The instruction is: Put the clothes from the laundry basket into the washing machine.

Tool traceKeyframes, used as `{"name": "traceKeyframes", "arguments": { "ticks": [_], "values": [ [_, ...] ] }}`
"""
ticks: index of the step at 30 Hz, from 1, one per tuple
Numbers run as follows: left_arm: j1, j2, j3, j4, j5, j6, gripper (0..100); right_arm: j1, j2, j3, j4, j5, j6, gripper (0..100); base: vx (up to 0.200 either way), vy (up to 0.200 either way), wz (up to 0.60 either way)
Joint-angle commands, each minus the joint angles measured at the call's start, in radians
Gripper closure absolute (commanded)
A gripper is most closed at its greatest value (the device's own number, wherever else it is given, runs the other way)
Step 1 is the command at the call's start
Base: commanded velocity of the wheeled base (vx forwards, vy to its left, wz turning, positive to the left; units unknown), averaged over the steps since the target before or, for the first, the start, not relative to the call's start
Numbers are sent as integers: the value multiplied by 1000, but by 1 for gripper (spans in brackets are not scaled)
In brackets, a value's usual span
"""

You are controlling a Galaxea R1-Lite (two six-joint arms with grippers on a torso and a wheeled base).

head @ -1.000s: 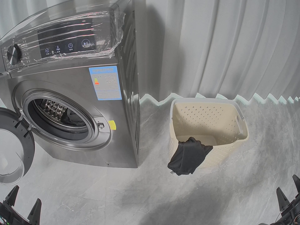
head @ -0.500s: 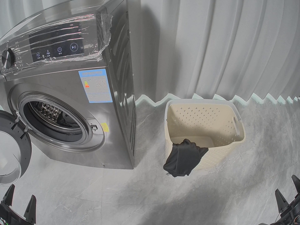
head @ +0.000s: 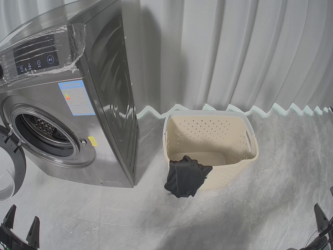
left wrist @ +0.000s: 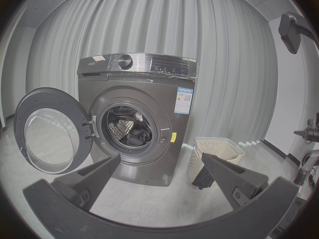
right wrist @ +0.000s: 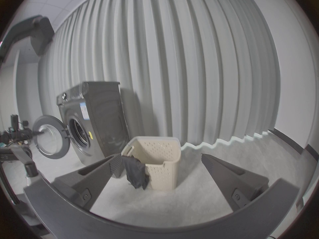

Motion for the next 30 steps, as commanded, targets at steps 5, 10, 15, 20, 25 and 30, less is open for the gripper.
{"name": "traceKeyframes", "arguments": {
  "ticks": [5, 10, 15, 20, 25, 30],
  "values": [
    [0, -13, 18, 0, -9, -2, 0, 60, 494, -234, 42, 191, -29, 0, 0, 0, 0],
    [0, -13, 16, 0, -6, -8, 0, 155, 795, -243, -151, 233, -58, 0, 0, 0, 0],
    [0, -13, 16, 0, -3, -10, 0, 265, 991, -254, -263, 190, -36, 0, 0, 0, 0],
    [0, -13, 16, -2, -3, -26, 0, 410, 1166, -320, -332, 73, 67, 0, 0, 0, 0],
    [0, -13, 16, -2, -3, -34, 0, 482, 1338, -390, -339, 15, 132, 0, 0, 0, 0],
    [0, -13, 16, -3, -3, -42, 0, 482, 1522, -430, -451, 10, 128, 0, 0, 0, 0]
  ]
}}
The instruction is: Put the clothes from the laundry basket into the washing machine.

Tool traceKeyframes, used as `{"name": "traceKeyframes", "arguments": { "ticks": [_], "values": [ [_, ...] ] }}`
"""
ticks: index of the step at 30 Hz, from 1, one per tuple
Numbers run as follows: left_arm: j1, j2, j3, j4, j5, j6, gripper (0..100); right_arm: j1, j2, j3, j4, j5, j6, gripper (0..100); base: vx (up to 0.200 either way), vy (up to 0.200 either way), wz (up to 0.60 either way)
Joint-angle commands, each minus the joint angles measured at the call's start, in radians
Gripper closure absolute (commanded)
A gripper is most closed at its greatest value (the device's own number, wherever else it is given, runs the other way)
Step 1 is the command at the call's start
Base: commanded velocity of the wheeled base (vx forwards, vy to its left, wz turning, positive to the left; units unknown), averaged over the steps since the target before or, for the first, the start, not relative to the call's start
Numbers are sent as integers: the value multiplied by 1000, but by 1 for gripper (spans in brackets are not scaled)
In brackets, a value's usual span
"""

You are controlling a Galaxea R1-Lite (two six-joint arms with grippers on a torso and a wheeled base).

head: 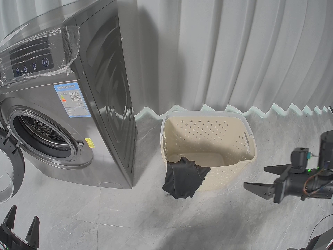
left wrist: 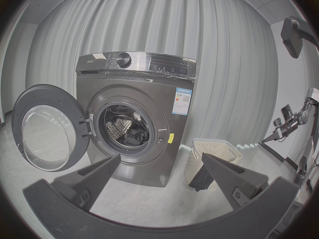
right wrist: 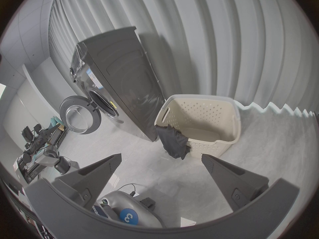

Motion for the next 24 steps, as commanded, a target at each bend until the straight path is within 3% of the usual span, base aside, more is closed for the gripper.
{"name": "traceKeyframes", "arguments": {
  "ticks": [1, 9, 15, 19, 24],
  "values": [
    [0, -13, 16, -2, 0, -14, 0, 77, 383, -95, -169, -36, 30, 0, 0, 0, 0],
    [0, -13, 15, -2, 0, -23, 0, 69, 670, -174, -427, -36, -2, 0, 0, 0, 0],
    [0, -13, 15, -3, 0, -52, 0, 69, 786, -287, -436, -27, -12, 0, 0, 0, 0],
    [0, -13, 15, -3, 0, -52, 0, 62, 875, -353, -439, -27, -55, 0, 0, 0, 0],
    [0, -13, 15, -6, 0, -54, 0, 51, 964, -421, -442, -27, -64, 0, 0, 0, 0]
  ]
}}
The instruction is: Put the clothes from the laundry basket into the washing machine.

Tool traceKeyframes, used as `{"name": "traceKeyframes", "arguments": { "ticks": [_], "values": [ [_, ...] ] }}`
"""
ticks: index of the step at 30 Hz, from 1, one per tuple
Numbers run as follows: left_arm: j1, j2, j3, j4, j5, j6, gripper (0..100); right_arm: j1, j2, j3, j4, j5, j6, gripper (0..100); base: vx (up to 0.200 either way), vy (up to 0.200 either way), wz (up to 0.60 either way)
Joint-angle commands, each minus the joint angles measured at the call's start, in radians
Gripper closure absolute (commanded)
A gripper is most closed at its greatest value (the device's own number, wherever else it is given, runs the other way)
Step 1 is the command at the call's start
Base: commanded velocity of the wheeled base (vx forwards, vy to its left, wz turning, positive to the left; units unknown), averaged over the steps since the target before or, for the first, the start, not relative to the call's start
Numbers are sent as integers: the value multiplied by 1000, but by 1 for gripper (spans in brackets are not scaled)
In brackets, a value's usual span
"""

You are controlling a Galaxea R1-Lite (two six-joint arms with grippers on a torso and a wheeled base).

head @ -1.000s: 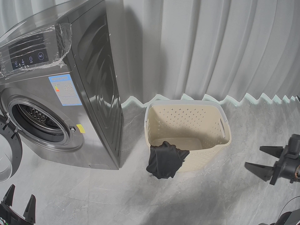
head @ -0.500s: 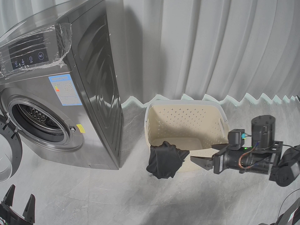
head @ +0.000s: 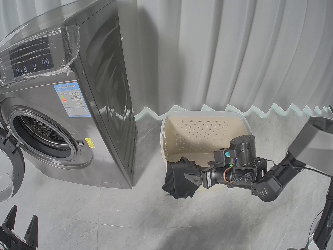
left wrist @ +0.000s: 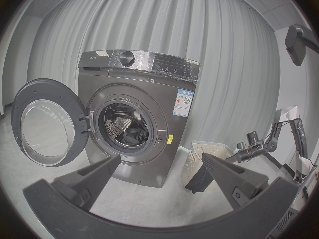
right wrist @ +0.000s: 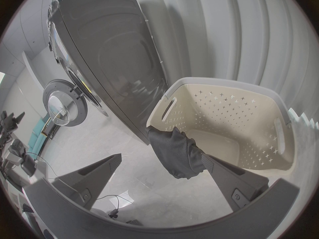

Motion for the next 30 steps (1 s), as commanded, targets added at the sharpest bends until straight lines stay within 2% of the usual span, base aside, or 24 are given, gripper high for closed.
{"name": "traceKeyframes", "arguments": {
  "ticks": [1, 5, 21, 22, 30],
  "values": [
    [0, -15, 15, -2, 0, -2, 0, -11, 132, -70, -5, 1, -10, 0, 0, 0, 0],
    [0, -15, 15, -2, 0, -10, 0, -23, 198, -135, -19, 6, -13, 0, 0, 0, 0],
    [0, -15, 15, -5, 1, -24, 0, -46, 324, -247, -80, 9, -27, 0, 0, 0, 0],
    [0, -15, 15, -5, 1, -24, 0, -46, 325, -248, -80, 9, -27, 100, 0, 0, 0],
    [0, -15, 15, -5, 1, -28, 0, -49, 330, -253, -86, 23, -27, 100, 0, 0, 0]
  ]
}}
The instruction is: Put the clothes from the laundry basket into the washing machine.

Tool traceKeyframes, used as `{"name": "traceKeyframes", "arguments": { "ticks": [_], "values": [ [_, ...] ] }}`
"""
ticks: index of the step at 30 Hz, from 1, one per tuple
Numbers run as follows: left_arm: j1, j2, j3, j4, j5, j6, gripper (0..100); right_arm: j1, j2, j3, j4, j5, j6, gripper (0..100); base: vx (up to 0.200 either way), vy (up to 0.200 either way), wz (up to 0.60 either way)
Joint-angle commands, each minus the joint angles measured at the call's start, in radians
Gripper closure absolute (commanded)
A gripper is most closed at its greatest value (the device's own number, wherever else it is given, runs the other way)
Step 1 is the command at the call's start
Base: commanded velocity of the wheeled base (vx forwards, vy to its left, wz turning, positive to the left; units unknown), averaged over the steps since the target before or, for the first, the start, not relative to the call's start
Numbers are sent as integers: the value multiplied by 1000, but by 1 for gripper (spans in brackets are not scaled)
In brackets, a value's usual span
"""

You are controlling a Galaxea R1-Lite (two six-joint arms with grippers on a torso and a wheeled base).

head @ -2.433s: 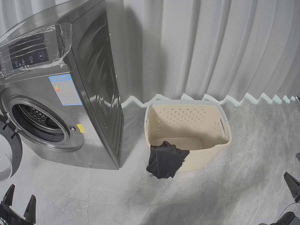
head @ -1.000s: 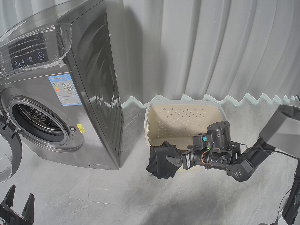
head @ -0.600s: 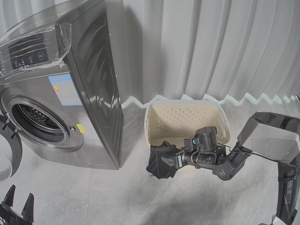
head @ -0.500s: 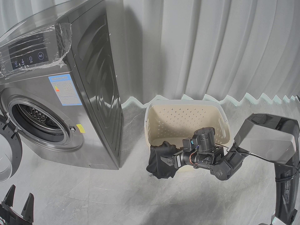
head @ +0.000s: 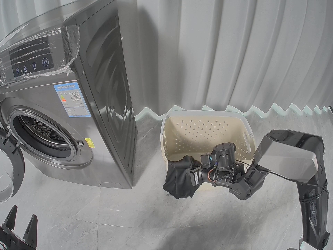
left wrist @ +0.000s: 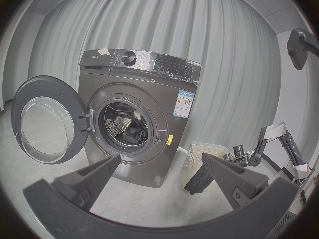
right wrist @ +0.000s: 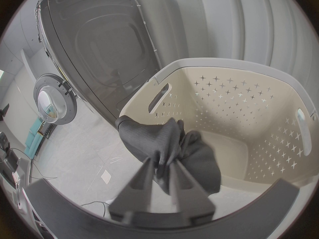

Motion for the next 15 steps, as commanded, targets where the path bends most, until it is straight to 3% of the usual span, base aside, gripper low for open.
{"name": "traceKeyframes", "arguments": {
  "ticks": [1, 6, 15],
  "values": [
    [0, -16, 15, -1, 0, -3, 0, -2, 1, 0, -2, -1, 0, 100, 0, 0, 0],
    [0, -16, 15, -1, 1, -5, 0, 2, -17, 18, -27, 4, 1, 100, 0, 0, 0],
    [0, -16, 16, -1, 1, 0, 0, 24, -275, 204, -63, -5, 9, 100, 0, 0, 0]
  ]
}}
